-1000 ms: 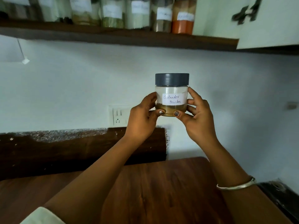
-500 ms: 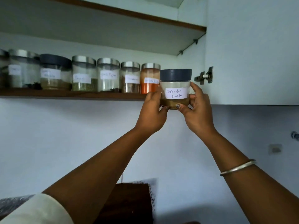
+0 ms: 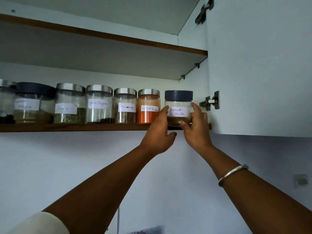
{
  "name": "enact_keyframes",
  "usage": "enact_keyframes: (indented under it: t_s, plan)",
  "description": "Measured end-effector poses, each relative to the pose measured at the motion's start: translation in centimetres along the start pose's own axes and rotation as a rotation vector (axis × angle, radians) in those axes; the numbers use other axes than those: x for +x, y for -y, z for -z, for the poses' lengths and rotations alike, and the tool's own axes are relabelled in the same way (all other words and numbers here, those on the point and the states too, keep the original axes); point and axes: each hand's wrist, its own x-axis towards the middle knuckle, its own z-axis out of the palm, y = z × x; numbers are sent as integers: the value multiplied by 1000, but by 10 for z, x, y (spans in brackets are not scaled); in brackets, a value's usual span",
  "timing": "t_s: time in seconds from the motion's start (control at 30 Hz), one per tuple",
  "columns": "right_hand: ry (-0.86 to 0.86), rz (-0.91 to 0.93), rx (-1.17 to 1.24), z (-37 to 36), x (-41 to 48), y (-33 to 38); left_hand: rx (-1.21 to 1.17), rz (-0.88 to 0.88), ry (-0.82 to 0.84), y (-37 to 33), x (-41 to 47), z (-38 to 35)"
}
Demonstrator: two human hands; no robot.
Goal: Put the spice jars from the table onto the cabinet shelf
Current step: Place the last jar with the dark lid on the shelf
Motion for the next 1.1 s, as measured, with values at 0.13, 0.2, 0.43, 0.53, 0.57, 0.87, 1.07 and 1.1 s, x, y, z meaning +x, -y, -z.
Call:
enact_keyframes:
  t_s: [0.13, 0.2, 0.43, 0.53, 0.57, 0.87, 1.07, 1.1]
  plan:
    - [-33, 52, -12, -9, 7, -7, 73, -20, 48, 12, 7, -6]
    - [-55, 52, -40, -13, 11, -9, 209, -18, 96, 17, 8, -11]
    - [22, 59, -378, -25, 12, -16, 421, -58, 54, 24, 4, -28]
    - [93, 69, -528, -29, 8, -20, 432, -88, 66, 26, 3, -27]
    - [127, 59, -577, -31, 5, -21, 443, -94, 76, 26, 2, -26]
    - [409, -42, -713, -36, -11, -21, 564, -86, 254, 23, -3, -22]
    - [517, -135, -717, -38, -27, 6, 514, -42, 461, 24, -18, 0]
    - [528, -140, -715, -41, -33, 13, 514, -26, 480, 25, -24, 6]
